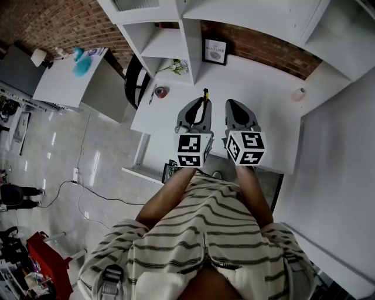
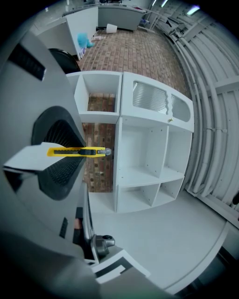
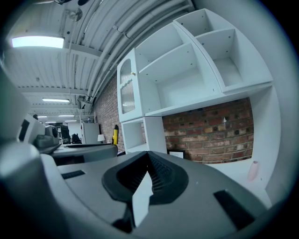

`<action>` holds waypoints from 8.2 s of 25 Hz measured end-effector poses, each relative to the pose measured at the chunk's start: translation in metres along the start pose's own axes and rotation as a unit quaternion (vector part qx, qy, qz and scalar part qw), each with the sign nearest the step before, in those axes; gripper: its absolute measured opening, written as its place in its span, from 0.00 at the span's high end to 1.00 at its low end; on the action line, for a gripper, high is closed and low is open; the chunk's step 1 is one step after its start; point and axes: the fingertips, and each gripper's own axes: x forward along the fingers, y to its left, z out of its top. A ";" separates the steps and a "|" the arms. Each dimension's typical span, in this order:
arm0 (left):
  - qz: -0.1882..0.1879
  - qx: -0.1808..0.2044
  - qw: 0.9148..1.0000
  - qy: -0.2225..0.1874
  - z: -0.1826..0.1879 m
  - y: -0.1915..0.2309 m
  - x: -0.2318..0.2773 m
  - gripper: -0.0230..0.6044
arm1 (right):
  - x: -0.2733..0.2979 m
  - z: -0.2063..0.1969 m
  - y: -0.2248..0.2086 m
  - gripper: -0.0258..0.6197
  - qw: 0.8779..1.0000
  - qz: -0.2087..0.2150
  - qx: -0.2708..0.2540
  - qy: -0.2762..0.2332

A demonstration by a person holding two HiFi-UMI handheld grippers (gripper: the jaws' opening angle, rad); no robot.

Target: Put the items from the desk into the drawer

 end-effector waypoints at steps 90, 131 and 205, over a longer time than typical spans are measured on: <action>0.376 -0.213 0.894 0.121 -0.198 0.238 -0.213 0.86 | 0.083 -0.206 0.300 0.94 0.903 0.344 -0.067 0.250; 0.369 -0.362 0.816 0.260 -0.377 0.218 -0.202 0.86 | 0.059 -0.335 0.256 0.94 0.871 0.309 -0.063 0.377; 0.440 -0.607 0.602 0.275 -0.634 0.248 -0.166 0.86 | 0.032 -0.379 0.204 0.94 0.860 0.272 -0.051 0.428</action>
